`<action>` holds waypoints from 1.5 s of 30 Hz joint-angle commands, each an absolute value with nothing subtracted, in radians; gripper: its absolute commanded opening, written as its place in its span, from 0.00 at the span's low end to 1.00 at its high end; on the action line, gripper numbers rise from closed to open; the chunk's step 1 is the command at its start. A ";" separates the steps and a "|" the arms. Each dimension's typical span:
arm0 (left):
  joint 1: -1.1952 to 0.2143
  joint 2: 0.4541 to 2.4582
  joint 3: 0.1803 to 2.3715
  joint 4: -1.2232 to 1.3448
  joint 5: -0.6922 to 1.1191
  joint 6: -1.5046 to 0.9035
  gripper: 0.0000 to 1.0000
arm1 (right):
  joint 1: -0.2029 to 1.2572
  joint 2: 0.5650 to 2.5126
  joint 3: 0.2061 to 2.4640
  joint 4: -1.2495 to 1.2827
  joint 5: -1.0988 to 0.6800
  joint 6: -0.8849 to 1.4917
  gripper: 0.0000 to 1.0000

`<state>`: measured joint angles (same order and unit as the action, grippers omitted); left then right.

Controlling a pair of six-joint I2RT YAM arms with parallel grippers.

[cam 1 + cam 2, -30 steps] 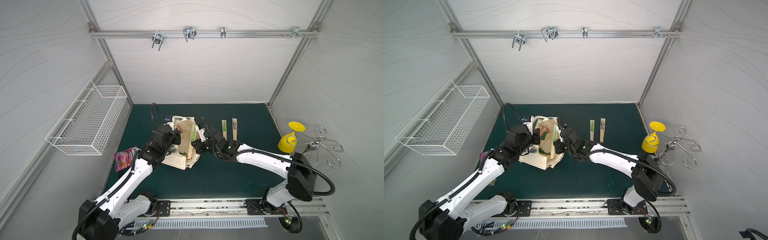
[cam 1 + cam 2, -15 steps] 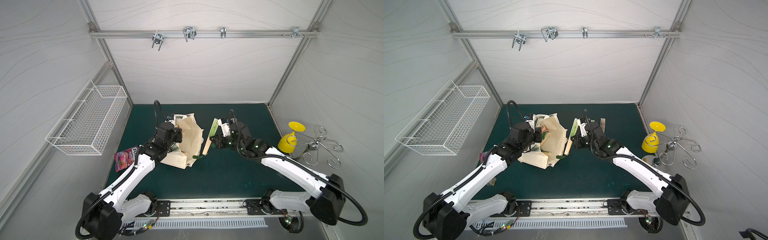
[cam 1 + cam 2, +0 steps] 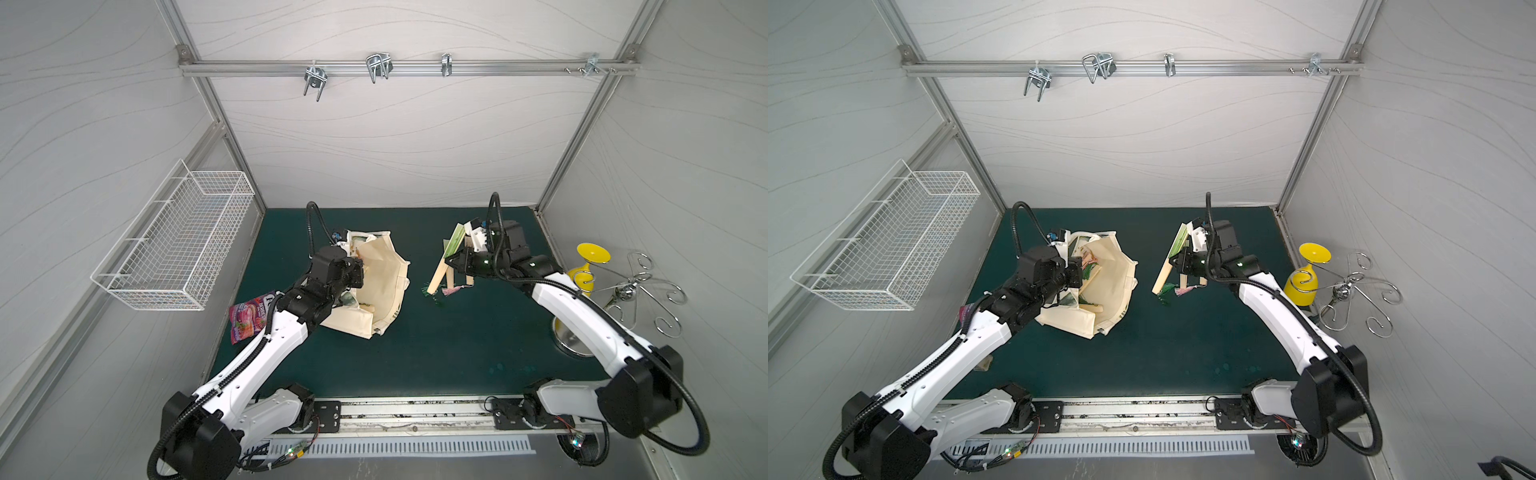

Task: Take out the folding fans from the tote bags
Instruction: Pick up the folding fan from the canvas bag, then place the folding fan at the center of the board.

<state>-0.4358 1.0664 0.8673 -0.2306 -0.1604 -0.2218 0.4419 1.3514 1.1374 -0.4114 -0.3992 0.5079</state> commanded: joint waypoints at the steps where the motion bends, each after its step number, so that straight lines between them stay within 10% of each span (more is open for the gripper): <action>1: -0.431 1.046 0.884 -0.228 -0.149 -0.236 0.00 | 0.438 1.446 1.192 -0.475 -0.504 0.469 0.00; 25: -0.431 1.048 0.887 -0.244 -0.114 -0.259 0.00 | 0.403 2.179 1.768 -0.651 -0.562 0.348 0.00; 45: -0.431 1.071 0.890 -0.236 -0.098 -0.278 0.00 | 0.331 2.430 2.004 -0.784 -0.550 0.246 0.10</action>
